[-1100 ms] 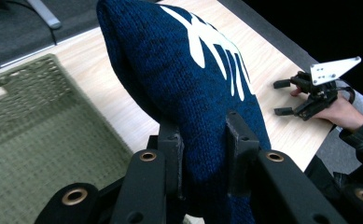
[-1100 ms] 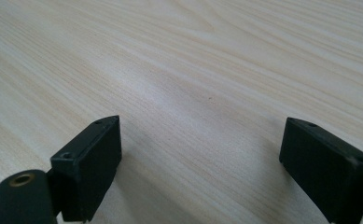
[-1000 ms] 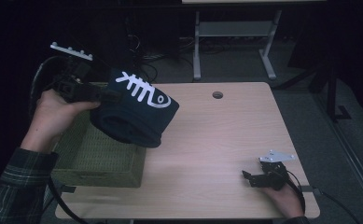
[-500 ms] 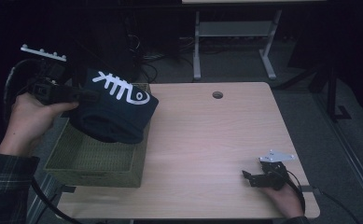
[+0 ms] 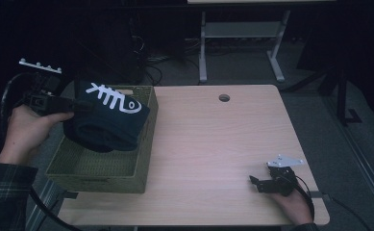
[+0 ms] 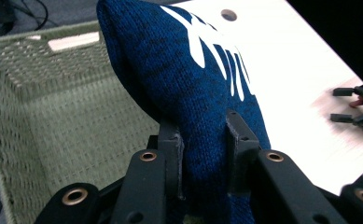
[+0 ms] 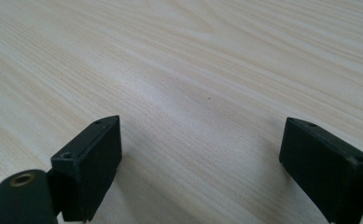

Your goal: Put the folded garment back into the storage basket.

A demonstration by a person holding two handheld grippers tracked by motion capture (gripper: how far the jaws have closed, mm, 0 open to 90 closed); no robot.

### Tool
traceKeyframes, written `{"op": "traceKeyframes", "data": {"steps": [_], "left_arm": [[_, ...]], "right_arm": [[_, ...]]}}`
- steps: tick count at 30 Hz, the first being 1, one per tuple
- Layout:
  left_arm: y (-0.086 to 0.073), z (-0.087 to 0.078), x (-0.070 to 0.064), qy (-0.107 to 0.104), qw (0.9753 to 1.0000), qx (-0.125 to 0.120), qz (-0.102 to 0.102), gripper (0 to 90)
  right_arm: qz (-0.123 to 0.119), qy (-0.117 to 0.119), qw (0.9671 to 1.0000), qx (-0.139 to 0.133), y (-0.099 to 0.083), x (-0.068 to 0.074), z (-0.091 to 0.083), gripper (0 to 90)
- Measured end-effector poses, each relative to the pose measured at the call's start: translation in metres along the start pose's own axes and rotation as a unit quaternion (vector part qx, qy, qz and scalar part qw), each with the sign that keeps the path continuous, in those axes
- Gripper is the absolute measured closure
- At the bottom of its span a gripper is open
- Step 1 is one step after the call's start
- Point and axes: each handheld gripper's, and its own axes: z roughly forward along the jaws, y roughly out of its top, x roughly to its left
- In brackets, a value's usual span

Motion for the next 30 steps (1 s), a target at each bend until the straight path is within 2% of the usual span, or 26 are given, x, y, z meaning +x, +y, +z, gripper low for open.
{"op": "traceKeyframes", "data": {"steps": [8,23,30], "left_arm": [[-0.009,0.013,0.011,0.020,0.9996,0.013,-0.015,72.3],[-0.026,0.036,0.031,0.026,0.9983,0.030,-0.042,72.3],[-0.034,0.049,0.035,0.025,0.9976,0.041,-0.050,72.2]], "right_arm": [[0.000,0.000,1.0000,0.000,0.000,0.000,0.000,12.5],[0.000,0.000,1.0000,0.000,0.000,0.000,0.000,12.5],[0.000,0.000,1.0000,0.000,0.000,0.000,0.000,12.5]]}}
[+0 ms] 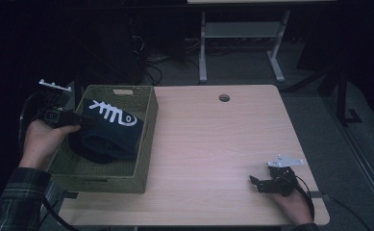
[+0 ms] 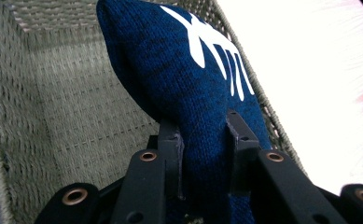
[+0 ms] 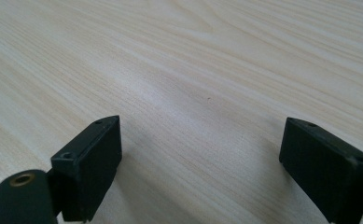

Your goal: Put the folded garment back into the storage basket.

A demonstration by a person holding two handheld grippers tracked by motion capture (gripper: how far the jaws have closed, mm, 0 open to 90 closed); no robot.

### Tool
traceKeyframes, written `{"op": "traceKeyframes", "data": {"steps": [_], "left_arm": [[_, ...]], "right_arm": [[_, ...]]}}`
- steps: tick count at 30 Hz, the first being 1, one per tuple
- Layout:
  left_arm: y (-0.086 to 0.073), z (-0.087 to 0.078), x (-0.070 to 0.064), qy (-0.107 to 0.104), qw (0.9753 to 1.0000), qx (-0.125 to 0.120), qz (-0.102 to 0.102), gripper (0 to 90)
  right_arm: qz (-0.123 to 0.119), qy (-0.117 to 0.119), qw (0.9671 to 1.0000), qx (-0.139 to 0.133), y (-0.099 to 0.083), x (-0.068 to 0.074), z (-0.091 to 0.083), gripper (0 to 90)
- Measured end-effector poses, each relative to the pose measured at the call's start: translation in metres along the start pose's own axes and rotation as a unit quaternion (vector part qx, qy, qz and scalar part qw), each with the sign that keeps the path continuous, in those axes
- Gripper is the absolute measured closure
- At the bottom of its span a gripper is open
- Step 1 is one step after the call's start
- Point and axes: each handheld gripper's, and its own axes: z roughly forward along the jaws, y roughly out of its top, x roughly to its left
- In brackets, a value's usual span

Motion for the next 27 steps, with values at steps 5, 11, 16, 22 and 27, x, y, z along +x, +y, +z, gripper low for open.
{"op": "traceKeyframes", "data": {"steps": [5,11,16,22,27], "left_arm": [[-0.004,0.009,0.003,-0.001,1.0000,0.008,-0.004,72.2],[-0.006,0.019,0.002,-0.003,0.9998,0.017,-0.006,72.2],[-0.005,0.026,0.003,-0.001,0.9997,0.020,-0.010,72.2],[-0.006,0.036,0.003,-0.001,0.9996,0.028,-0.006,72.2],[-0.007,0.049,0.009,0.006,0.9994,0.034,-0.005,71.7]], "right_arm": [[0.000,0.000,1.0000,0.000,0.000,0.000,0.000,12.5],[0.000,0.000,1.0000,0.000,0.000,0.000,0.000,12.5],[0.000,0.000,1.0000,0.000,0.000,0.000,0.000,12.5],[0.000,0.000,1.0000,0.000,0.000,0.000,0.000,12.5],[0.000,0.000,1.0000,0.000,0.000,0.000,0.000,12.5]]}}
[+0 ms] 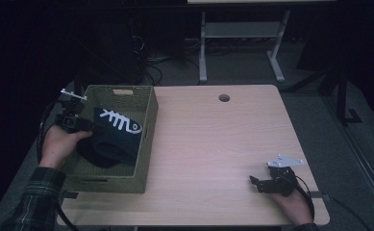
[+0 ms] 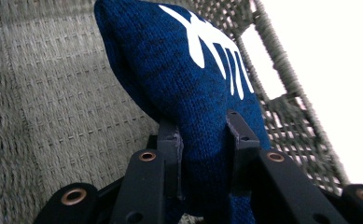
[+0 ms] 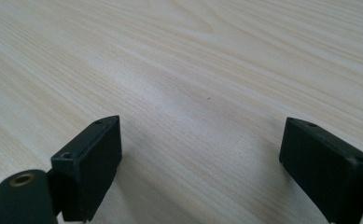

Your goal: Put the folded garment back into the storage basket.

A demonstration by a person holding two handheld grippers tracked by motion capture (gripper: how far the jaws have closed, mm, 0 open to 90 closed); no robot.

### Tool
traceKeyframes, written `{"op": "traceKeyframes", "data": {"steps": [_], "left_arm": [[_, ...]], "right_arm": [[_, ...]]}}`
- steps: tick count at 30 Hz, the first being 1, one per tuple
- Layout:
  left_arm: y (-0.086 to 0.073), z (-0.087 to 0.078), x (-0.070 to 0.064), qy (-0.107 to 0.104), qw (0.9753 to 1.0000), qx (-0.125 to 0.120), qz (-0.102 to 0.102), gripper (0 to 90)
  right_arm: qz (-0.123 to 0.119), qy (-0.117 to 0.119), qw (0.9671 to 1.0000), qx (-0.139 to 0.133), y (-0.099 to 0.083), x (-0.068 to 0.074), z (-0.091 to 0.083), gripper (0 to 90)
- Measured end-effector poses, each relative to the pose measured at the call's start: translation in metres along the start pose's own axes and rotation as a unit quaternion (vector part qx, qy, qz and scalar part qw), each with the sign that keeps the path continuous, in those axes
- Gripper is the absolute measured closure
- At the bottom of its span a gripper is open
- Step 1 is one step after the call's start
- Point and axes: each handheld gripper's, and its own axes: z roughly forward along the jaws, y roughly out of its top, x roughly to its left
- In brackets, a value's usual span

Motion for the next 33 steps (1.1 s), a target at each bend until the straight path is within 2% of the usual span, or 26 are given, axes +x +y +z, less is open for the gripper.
{"op": "traceKeyframes", "data": {"steps": [6,11,16,24,29,30,32,33], "left_arm": [[-0.004,0.013,0.017,0.008,1.0000,0.004,-0.002,70.5],[-0.008,0.016,0.032,0.010,0.9999,0.004,-0.002,68.9],[-0.013,0.019,0.041,0.025,0.9997,0.007,-0.004,66.7],[-0.015,0.022,0.049,0.052,0.9986,0.012,0.000,60.1],[-0.014,0.017,0.051,0.076,0.9971,0.012,-0.001,55.9],[-0.015,0.016,0.051,0.077,0.9970,0.009,-0.007,55.4],[-0.015,0.012,0.052,0.084,0.9964,0.008,-0.003,53.9],[-0.015,0.011,0.052,0.084,0.9964,0.006,-0.009,53.9]], "right_arm": [[0.000,0.000,1.0000,0.000,0.000,0.000,0.000,12.5],[0.000,0.000,1.0000,0.000,0.000,0.000,0.000,12.5],[0.000,0.000,1.0000,0.000,0.000,0.000,0.000,12.5],[0.000,-0.001,1.0000,0.000,0.000,0.000,0.000,12.5],[0.000,0.000,1.0000,0.000,0.000,0.000,0.000,12.5],[0.000,0.000,1.0000,0.000,0.000,0.000,0.000,12.5],[0.000,-0.001,1.0000,0.000,0.000,0.000,0.000,12.4],[0.000,-0.001,1.0000,0.000,0.000,0.000,0.000,12.5]]}}
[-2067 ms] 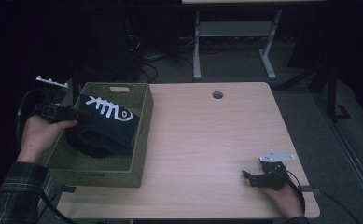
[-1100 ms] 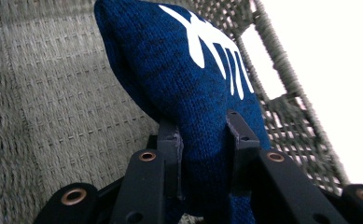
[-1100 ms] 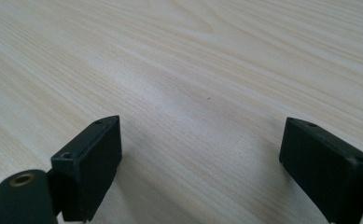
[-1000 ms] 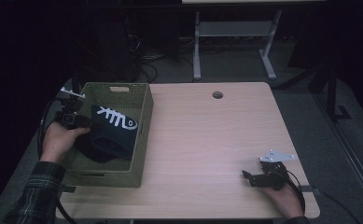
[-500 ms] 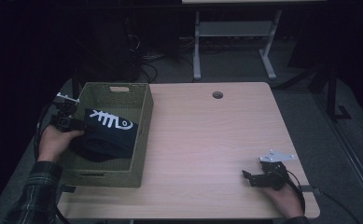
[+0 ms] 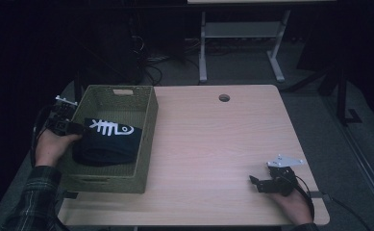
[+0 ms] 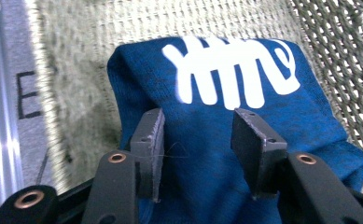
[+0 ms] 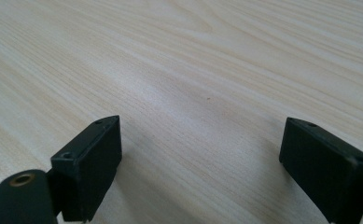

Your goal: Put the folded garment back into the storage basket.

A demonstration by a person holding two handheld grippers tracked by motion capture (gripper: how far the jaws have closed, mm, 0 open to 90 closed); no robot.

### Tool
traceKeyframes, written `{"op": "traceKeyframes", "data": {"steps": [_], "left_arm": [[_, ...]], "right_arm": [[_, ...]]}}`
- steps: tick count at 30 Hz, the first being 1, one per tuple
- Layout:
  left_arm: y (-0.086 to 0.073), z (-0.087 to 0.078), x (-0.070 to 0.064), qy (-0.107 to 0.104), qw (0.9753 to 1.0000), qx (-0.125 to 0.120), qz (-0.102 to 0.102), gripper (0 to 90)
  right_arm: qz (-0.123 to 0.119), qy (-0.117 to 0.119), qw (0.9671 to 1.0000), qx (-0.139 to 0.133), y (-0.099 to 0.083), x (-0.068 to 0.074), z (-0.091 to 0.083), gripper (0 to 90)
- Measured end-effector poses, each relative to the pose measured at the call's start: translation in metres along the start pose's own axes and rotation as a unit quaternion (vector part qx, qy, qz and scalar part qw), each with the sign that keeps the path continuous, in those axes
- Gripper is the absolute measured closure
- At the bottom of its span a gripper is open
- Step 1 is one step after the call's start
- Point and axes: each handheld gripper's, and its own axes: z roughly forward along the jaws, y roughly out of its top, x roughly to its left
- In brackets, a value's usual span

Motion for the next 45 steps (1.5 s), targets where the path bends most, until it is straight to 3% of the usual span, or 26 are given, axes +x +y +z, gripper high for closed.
{"op": "traceKeyframes", "data": {"steps": [6,12,22,28,37,45], "left_arm": [[-0.002,-0.007,0.000,0.004,1.0000,-0.007,0.002,51.4],[-0.003,-0.008,-0.010,-0.003,0.9998,-0.017,0.001,45.4],[-0.003,-0.009,-0.029,-0.027,0.9985,-0.047,0.009,26.4],[-0.005,-0.007,-0.046,-0.041,0.9972,-0.060,0.019,17.9],[-0.002,-0.007,-0.078,-0.059,0.9941,-0.076,0.049,13.8],[-0.003,-0.005,-0.116,-0.085,0.9891,-0.097,0.072,13.5]], "right_arm": [[0.000,0.000,1.0000,0.000,0.000,0.000,0.000,12.5],[0.000,0.000,1.0000,0.000,0.000,0.000,0.000,12.5],[0.000,0.000,1.0000,0.000,0.000,0.000,0.000,12.5],[0.000,0.000,1.0000,0.000,0.000,0.000,0.000,12.5],[0.000,0.000,1.0000,0.000,0.000,0.000,0.000,12.4],[-0.004,0.003,1.0000,0.002,0.000,0.000,0.000,10.5]]}}
